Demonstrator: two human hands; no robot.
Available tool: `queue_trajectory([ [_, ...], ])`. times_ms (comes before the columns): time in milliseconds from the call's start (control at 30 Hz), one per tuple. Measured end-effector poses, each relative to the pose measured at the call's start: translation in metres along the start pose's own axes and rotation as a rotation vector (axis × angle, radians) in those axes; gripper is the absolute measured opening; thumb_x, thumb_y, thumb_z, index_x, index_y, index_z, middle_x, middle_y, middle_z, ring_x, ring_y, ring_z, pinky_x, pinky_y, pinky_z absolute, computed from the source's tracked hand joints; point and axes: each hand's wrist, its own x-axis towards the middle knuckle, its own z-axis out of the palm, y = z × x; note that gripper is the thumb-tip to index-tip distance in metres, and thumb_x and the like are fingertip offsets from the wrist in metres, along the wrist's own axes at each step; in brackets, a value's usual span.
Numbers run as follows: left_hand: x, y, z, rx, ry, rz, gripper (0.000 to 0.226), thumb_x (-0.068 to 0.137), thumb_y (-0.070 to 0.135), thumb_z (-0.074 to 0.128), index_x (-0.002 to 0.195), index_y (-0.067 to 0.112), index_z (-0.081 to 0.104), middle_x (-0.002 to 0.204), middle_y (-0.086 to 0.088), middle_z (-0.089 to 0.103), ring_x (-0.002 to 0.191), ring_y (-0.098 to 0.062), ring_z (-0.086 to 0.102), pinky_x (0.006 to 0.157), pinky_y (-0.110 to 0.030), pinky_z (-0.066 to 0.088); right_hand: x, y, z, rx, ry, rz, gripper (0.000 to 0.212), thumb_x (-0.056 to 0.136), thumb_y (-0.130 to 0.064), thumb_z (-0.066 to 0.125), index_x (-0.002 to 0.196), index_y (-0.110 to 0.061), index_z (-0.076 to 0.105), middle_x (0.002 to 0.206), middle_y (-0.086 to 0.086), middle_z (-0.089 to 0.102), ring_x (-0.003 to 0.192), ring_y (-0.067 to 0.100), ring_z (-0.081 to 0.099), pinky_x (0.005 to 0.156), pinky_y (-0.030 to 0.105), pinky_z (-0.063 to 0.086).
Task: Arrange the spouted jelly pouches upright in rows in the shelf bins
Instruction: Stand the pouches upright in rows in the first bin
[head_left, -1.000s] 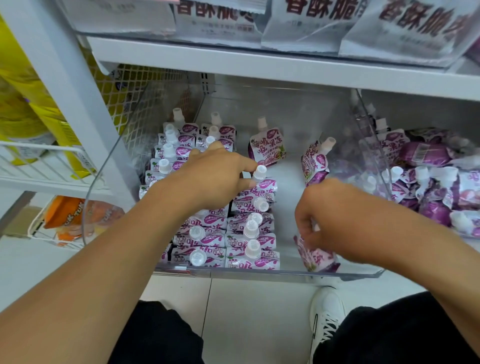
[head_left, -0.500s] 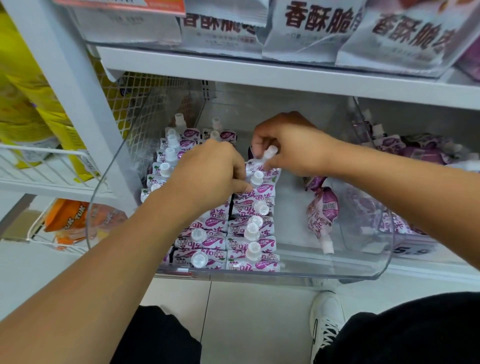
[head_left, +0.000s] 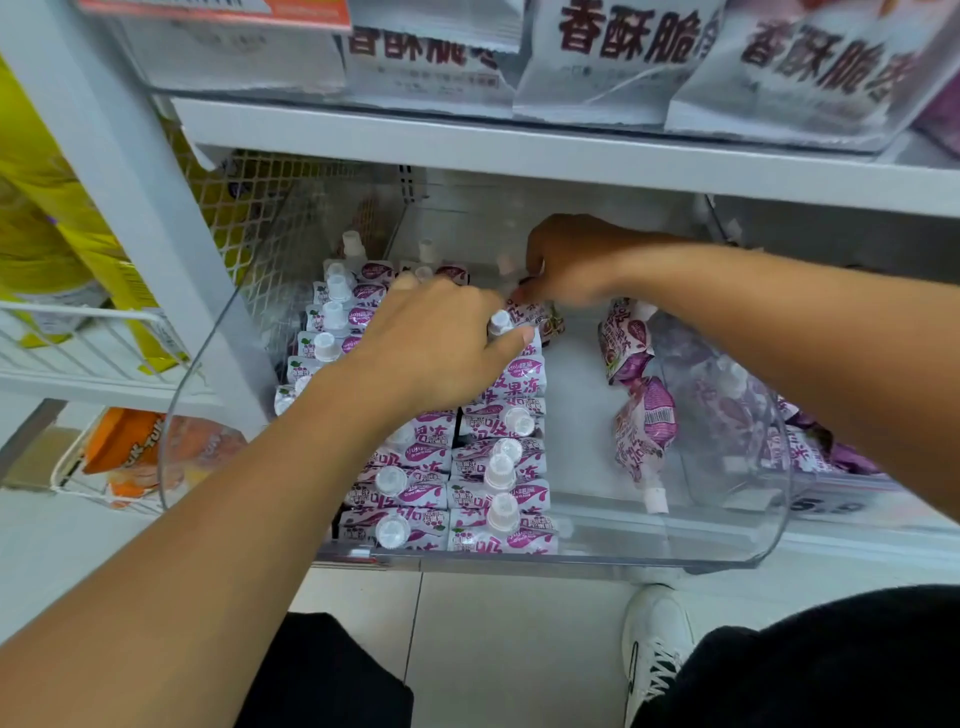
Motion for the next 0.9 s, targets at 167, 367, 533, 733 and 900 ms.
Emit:
queue_trajectory([
  [167, 0.0, -0.001, 0.0, 0.015, -0.126, 0.003, 0.029, 0.099, 0.056, 0.032, 0.093, 0.029, 0.039, 0.067, 0.007, 0.046, 0.069, -0.019, 0.04, 0.1, -0.045, 0.028, 0.003, -0.005, 0.005, -0.212, 0.001, -0.036, 0.027, 0.089, -0.037, 0.067, 0.088, -0.016, 0.05, 0.085, 0.001, 0.051, 0.076, 0.02, 0.052, 0.063, 0.025, 0.036],
  [367, -0.001, -0.004, 0.005, -0.138, -0.024, 0.003, 0.033, 0.095, 0.054, 0.049, 0.106, 0.023, 0.048, 0.083, 0.005, 0.063, 0.082, -0.019, 0.056, 0.099, -0.045, 0.033, -0.003, 0.003, 0.015, 0.582, -0.031, 0.012, 0.019, 0.083, 0.002, 0.071, 0.083, -0.012, 0.059, 0.089, 0.009, 0.066, 0.078, 0.02, 0.067, 0.056, 0.024, 0.057],
  [533, 0.005, -0.005, 0.004, -0.216, 0.173, -0.067, 0.046, 0.094, 0.052, 0.047, 0.122, 0.015, 0.048, 0.073, 0.002, 0.052, 0.076, -0.028, 0.053, 0.076, -0.039, 0.038, -0.004, 0.011, 0.015, 0.7, -0.276, 0.029, 0.024, 0.09, 0.005, 0.061, 0.104, -0.015, 0.061, 0.111, 0.009, 0.065, 0.104, 0.024, 0.065, 0.081, 0.032, 0.059],
  [733, 0.022, 0.01, 0.007, -0.028, 0.045, -0.089, 0.021, 0.096, 0.035, 0.035, 0.101, 0.021, 0.05, 0.091, -0.004, 0.061, 0.098, -0.03, 0.057, 0.097, -0.045, 0.028, -0.042, 0.028, -0.017, -0.473, -0.154, -0.078, 0.066, 0.082, -0.036, 0.075, 0.138, -0.019, 0.047, 0.132, 0.005, 0.055, 0.11, 0.025, 0.059, 0.088, 0.028, 0.05],
  [900, 0.023, 0.006, 0.012, -0.142, 0.015, -0.094, 0.016, 0.096, 0.036, 0.036, 0.1, 0.024, 0.044, 0.094, 0.0, 0.062, 0.097, -0.027, 0.054, 0.102, -0.045, 0.025, -0.049, 0.04, 0.002, -0.644, -0.17, -0.028, 0.062, 0.065, -0.043, 0.085, 0.118, -0.021, 0.061, 0.105, 0.003, 0.064, 0.085, 0.025, 0.065, 0.075, 0.036, 0.058],
])
